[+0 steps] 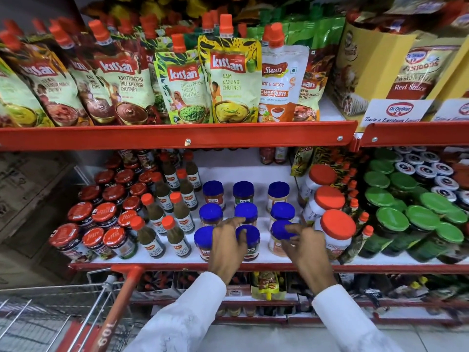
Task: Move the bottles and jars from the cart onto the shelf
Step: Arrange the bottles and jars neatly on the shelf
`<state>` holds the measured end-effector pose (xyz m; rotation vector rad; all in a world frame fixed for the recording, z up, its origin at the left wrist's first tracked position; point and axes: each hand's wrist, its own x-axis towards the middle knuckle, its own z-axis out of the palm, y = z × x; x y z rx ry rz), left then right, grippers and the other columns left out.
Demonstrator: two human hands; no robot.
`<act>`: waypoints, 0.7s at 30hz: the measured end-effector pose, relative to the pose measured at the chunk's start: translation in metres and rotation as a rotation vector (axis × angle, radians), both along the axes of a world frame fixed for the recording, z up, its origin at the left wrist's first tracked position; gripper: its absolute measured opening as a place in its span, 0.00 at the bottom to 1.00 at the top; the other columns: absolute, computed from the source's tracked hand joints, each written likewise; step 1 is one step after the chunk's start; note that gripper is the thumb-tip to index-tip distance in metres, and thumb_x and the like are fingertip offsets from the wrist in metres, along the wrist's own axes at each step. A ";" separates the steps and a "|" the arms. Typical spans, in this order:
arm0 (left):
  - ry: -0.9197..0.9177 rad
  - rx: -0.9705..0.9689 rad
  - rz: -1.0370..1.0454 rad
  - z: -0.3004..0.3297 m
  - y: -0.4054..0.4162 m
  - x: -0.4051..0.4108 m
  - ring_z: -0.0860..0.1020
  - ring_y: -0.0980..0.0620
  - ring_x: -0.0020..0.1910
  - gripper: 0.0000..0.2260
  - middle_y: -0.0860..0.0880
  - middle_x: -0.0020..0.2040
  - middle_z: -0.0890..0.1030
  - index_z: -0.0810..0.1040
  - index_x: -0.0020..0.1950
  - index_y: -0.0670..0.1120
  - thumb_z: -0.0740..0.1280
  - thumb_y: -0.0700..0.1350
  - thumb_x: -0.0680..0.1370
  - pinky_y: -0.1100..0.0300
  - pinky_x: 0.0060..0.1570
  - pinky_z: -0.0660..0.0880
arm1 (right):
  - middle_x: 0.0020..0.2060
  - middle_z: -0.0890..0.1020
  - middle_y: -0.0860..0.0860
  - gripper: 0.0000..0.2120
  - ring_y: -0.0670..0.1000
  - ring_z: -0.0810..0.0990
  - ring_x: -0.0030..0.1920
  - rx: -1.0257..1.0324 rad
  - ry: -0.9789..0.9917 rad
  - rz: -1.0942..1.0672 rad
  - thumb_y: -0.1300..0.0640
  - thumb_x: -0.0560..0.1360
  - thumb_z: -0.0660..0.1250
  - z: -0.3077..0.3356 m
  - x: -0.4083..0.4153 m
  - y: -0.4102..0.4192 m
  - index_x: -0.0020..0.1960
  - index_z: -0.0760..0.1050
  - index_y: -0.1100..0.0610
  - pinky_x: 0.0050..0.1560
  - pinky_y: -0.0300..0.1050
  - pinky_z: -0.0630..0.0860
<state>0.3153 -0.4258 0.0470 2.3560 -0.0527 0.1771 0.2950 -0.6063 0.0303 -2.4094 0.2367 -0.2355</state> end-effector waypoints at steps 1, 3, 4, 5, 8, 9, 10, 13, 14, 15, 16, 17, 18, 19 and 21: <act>-0.022 0.054 -0.042 0.002 -0.007 0.002 0.80 0.49 0.51 0.14 0.47 0.54 0.82 0.78 0.61 0.47 0.66 0.38 0.76 0.59 0.51 0.76 | 0.44 0.87 0.55 0.17 0.53 0.85 0.40 0.005 -0.003 -0.039 0.63 0.68 0.75 0.000 0.000 -0.008 0.57 0.82 0.57 0.47 0.51 0.83; -0.046 0.154 -0.152 0.001 -0.024 0.006 0.78 0.47 0.54 0.15 0.45 0.54 0.81 0.77 0.61 0.48 0.66 0.39 0.75 0.59 0.52 0.75 | 0.43 0.87 0.58 0.22 0.56 0.84 0.39 -0.011 0.020 -0.060 0.62 0.68 0.76 -0.001 0.002 -0.019 0.61 0.79 0.60 0.44 0.52 0.83; -0.037 0.204 -0.192 0.001 -0.031 0.009 0.78 0.45 0.56 0.16 0.44 0.55 0.80 0.76 0.63 0.47 0.66 0.40 0.75 0.56 0.54 0.75 | 0.43 0.86 0.60 0.24 0.57 0.84 0.39 -0.025 0.036 -0.051 0.62 0.67 0.77 -0.005 0.005 -0.020 0.62 0.77 0.61 0.43 0.52 0.82; -0.024 0.261 -0.223 0.000 -0.039 0.011 0.77 0.43 0.57 0.18 0.43 0.55 0.80 0.75 0.64 0.46 0.68 0.41 0.75 0.54 0.55 0.75 | 0.44 0.86 0.60 0.25 0.58 0.84 0.41 -0.032 0.054 -0.036 0.61 0.67 0.77 -0.007 0.006 -0.021 0.63 0.76 0.61 0.43 0.52 0.82; 0.012 0.411 -0.274 -0.002 -0.057 0.016 0.74 0.42 0.58 0.19 0.42 0.53 0.78 0.75 0.64 0.47 0.69 0.43 0.73 0.52 0.56 0.73 | 0.50 0.85 0.59 0.25 0.59 0.84 0.46 0.000 0.068 0.031 0.63 0.68 0.76 -0.016 0.011 -0.023 0.64 0.76 0.59 0.47 0.54 0.82; 0.021 0.424 -0.276 -0.004 -0.060 0.016 0.74 0.43 0.57 0.18 0.43 0.53 0.78 0.75 0.63 0.48 0.69 0.43 0.73 0.52 0.55 0.72 | 0.49 0.85 0.58 0.23 0.58 0.84 0.46 0.010 0.069 0.046 0.64 0.69 0.75 -0.018 0.011 -0.023 0.63 0.76 0.59 0.47 0.53 0.82; 0.028 0.431 -0.268 -0.005 -0.063 0.016 0.74 0.42 0.57 0.18 0.43 0.53 0.77 0.75 0.63 0.49 0.69 0.43 0.73 0.52 0.55 0.72 | 0.49 0.85 0.58 0.22 0.58 0.84 0.45 0.022 0.066 0.059 0.65 0.69 0.73 -0.020 0.013 -0.026 0.62 0.77 0.58 0.47 0.54 0.82; 0.042 0.402 -0.221 -0.013 -0.069 0.015 0.76 0.43 0.55 0.16 0.44 0.53 0.76 0.77 0.60 0.50 0.70 0.43 0.72 0.53 0.52 0.73 | 0.49 0.86 0.57 0.22 0.57 0.84 0.45 0.055 0.068 0.078 0.69 0.69 0.69 -0.026 0.017 -0.035 0.61 0.79 0.55 0.47 0.53 0.82; 0.059 0.381 -0.204 -0.014 -0.071 0.014 0.76 0.44 0.54 0.16 0.45 0.53 0.76 0.77 0.59 0.50 0.71 0.43 0.72 0.54 0.52 0.73 | 0.48 0.86 0.56 0.22 0.56 0.84 0.44 0.051 0.060 0.088 0.71 0.69 0.68 -0.027 0.018 -0.037 0.60 0.79 0.55 0.45 0.52 0.81; 0.052 0.358 -0.199 -0.016 -0.073 0.013 0.76 0.44 0.54 0.15 0.45 0.53 0.77 0.78 0.58 0.50 0.72 0.44 0.72 0.54 0.51 0.74 | 0.46 0.86 0.55 0.23 0.55 0.83 0.42 0.042 0.056 0.104 0.72 0.69 0.66 -0.027 0.018 -0.039 0.59 0.79 0.54 0.42 0.49 0.80; 0.062 0.343 -0.193 -0.016 -0.075 0.011 0.77 0.45 0.55 0.15 0.45 0.53 0.78 0.78 0.58 0.50 0.72 0.43 0.72 0.54 0.51 0.74 | 0.44 0.85 0.54 0.23 0.54 0.81 0.40 0.039 0.055 0.119 0.73 0.69 0.65 -0.027 0.018 -0.042 0.58 0.79 0.54 0.38 0.45 0.77; 0.060 0.324 -0.185 -0.018 -0.077 0.010 0.77 0.45 0.55 0.15 0.46 0.54 0.78 0.78 0.58 0.50 0.72 0.43 0.72 0.55 0.51 0.74 | 0.42 0.84 0.53 0.23 0.52 0.79 0.38 0.042 0.059 0.130 0.73 0.69 0.64 -0.027 0.017 -0.043 0.58 0.79 0.54 0.35 0.41 0.73; 0.075 0.312 -0.171 -0.016 -0.079 0.008 0.77 0.45 0.55 0.16 0.46 0.55 0.77 0.78 0.59 0.50 0.72 0.42 0.72 0.55 0.52 0.74 | 0.40 0.83 0.52 0.23 0.51 0.77 0.37 0.050 0.055 0.140 0.74 0.69 0.64 -0.027 0.017 -0.046 0.57 0.80 0.54 0.34 0.38 0.70; 0.067 0.293 -0.162 -0.020 -0.080 0.008 0.76 0.46 0.55 0.16 0.45 0.55 0.77 0.78 0.59 0.49 0.72 0.42 0.72 0.54 0.52 0.74 | 0.40 0.82 0.53 0.23 0.52 0.77 0.37 0.054 0.045 0.150 0.74 0.69 0.63 -0.026 0.017 -0.047 0.57 0.80 0.55 0.34 0.39 0.70; 0.078 0.285 -0.146 -0.022 -0.081 0.007 0.77 0.46 0.56 0.17 0.45 0.56 0.77 0.78 0.60 0.49 0.73 0.41 0.72 0.54 0.53 0.74 | 0.43 0.84 0.55 0.24 0.54 0.79 0.39 0.073 0.025 0.166 0.75 0.68 0.62 -0.027 0.017 -0.050 0.58 0.79 0.57 0.38 0.43 0.73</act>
